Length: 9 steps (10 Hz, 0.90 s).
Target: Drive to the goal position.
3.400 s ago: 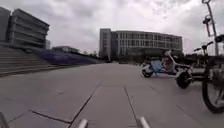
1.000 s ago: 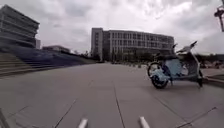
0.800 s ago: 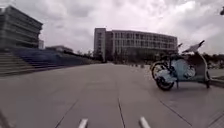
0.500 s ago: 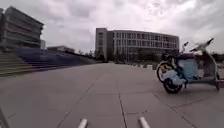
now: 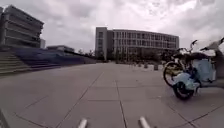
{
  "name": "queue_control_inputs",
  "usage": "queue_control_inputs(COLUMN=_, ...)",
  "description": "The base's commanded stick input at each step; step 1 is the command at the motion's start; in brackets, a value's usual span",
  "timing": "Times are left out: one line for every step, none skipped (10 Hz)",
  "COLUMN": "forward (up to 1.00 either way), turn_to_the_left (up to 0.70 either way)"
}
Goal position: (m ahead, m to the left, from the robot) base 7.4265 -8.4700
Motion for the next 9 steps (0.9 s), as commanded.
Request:
queue_control_inputs(forward=0.7, turn_to_the_left=0.0)
queue_control_inputs(forward=0.7, turn_to_the_left=0.0)
queue_control_inputs(forward=0.7, turn_to_the_left=0.0)
queue_control_inputs(forward=0.7, turn_to_the_left=0.0)
queue_control_inputs(forward=0.7, turn_to_the_left=0.0)
queue_control_inputs(forward=0.7, turn_to_the_left=0.0)
queue_control_inputs(forward=0.7, turn_to_the_left=0.0)
queue_control_inputs(forward=0.7, turn_to_the_left=0.0)
queue_control_inputs(forward=0.7, turn_to_the_left=0.0)
